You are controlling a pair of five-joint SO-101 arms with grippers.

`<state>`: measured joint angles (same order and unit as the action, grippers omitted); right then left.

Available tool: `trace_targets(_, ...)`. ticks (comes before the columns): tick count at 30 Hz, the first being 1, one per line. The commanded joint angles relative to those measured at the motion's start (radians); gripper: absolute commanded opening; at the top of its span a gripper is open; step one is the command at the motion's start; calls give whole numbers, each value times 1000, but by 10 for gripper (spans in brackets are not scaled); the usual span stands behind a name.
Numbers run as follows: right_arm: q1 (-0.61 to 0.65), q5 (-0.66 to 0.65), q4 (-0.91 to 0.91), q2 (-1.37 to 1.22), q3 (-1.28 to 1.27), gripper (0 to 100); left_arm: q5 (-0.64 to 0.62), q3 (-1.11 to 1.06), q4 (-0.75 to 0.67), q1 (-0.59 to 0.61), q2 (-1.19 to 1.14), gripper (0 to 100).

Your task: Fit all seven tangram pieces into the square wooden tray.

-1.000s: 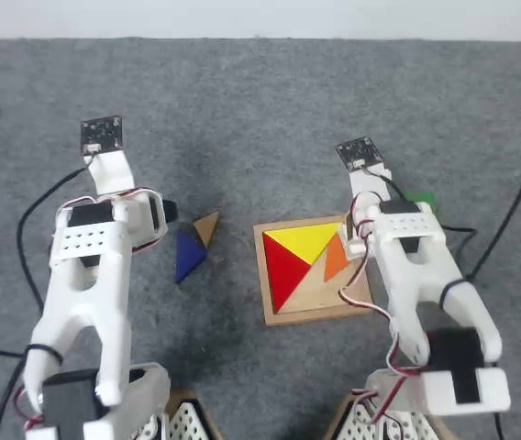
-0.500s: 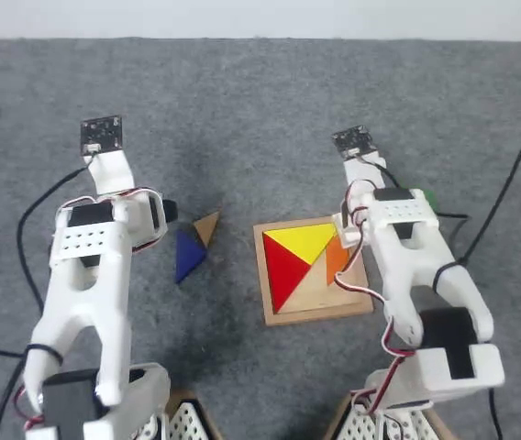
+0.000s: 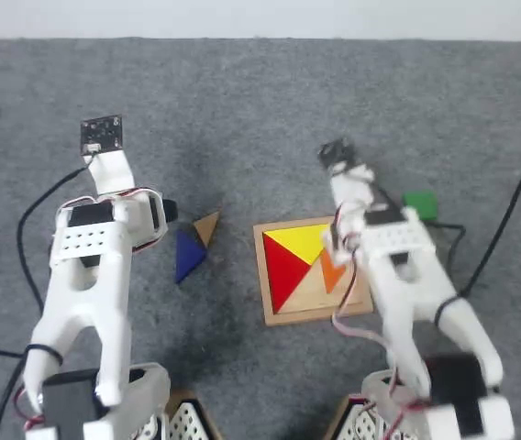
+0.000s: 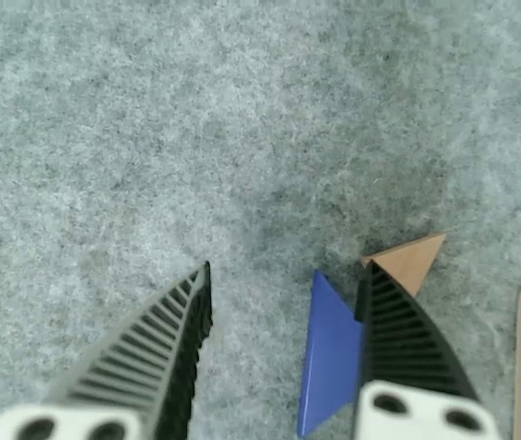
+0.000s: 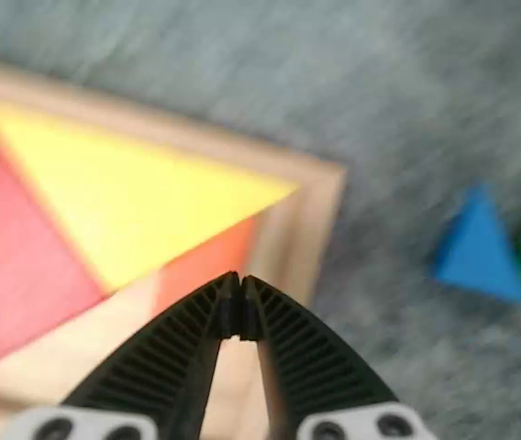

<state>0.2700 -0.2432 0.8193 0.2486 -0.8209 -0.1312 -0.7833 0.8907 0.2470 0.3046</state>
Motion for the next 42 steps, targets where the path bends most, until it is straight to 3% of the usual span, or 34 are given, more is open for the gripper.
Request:
trace_targets(1, 65, 8, 7, 162, -87, 13, 14, -22, -64, -18, 43, 249)
trace_targets(6, 163, 9, 8, 213, -157, 13, 14, -25, -71, -18, 43, 249)
trace_targets(10, 166, 9, 7, 209, -160, 13, 14, -27, -71, -18, 43, 248)
trace_targets(18, 88, -58, -45, 82, -160, 13, 14, -27, -69, -18, 43, 248)
trace_targets(33, -53, -69, -44, -197, 115, 13, 14, -27, -69, -18, 43, 248)
trace_targets(39, -61, -57, 7, -42, 84, 13, 18, -27, -66, -18, 51, 249)
trace_targets(42, -59, -28, 10, 85, 12, 13, 95, -15, -38, -31, 52, 248)
